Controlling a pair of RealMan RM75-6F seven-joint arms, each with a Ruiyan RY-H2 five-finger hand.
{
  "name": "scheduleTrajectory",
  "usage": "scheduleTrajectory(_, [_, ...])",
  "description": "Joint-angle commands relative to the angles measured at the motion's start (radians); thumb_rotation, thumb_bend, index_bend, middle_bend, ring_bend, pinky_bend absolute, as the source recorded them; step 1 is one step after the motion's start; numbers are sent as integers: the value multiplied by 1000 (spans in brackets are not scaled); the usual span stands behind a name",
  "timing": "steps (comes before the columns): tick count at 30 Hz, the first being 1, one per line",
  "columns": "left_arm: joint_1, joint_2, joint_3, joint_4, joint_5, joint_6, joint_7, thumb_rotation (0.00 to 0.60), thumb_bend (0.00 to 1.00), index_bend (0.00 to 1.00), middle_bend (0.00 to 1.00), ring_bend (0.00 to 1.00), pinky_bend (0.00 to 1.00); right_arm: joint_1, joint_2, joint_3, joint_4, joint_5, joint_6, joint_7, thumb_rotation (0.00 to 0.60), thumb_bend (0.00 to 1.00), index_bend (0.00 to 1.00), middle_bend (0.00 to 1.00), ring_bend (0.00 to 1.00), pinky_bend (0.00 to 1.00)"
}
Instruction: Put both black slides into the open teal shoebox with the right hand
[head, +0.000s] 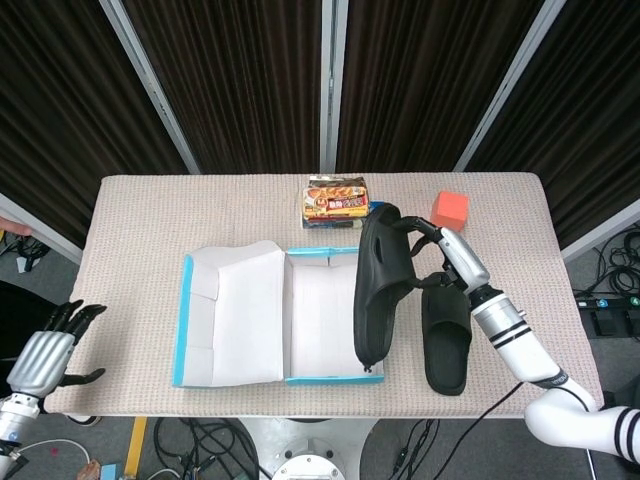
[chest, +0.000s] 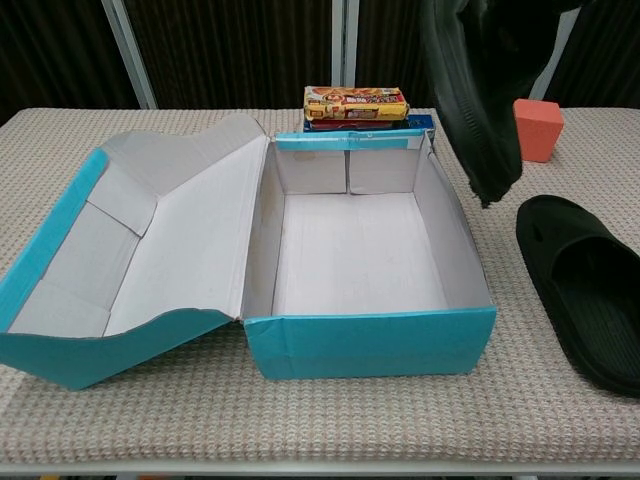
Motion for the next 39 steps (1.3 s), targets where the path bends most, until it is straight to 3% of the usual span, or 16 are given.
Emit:
scheduleTrajectory(1, [5, -8, -5, 17, -3, 11, 11, 600, 130, 102, 108, 3, 40, -34, -164, 3, 161, -95, 53, 156, 600, 176, 450, 450, 336, 457])
scheduleTrajectory(5, [10, -15, -6, 32, -4, 18, 10, 600, 130, 102, 108, 3, 40, -19, -254, -1, 262, -140, 39, 313, 600, 145, 450, 450, 336, 457])
scheduleTrajectory(17, [-1, -37, -19, 73, -20, 1, -6, 600, 130, 102, 108, 3, 41, 79, -405, -35, 457, -246, -50, 556, 600, 136, 450, 450, 336, 457])
scheduleTrajectory(39, [-22, -31, -18, 118, -36, -56, -71, 600, 130, 102, 108, 3, 41, 256, -654, -55, 804, -281, -150, 645, 600, 140, 451, 450, 336, 459])
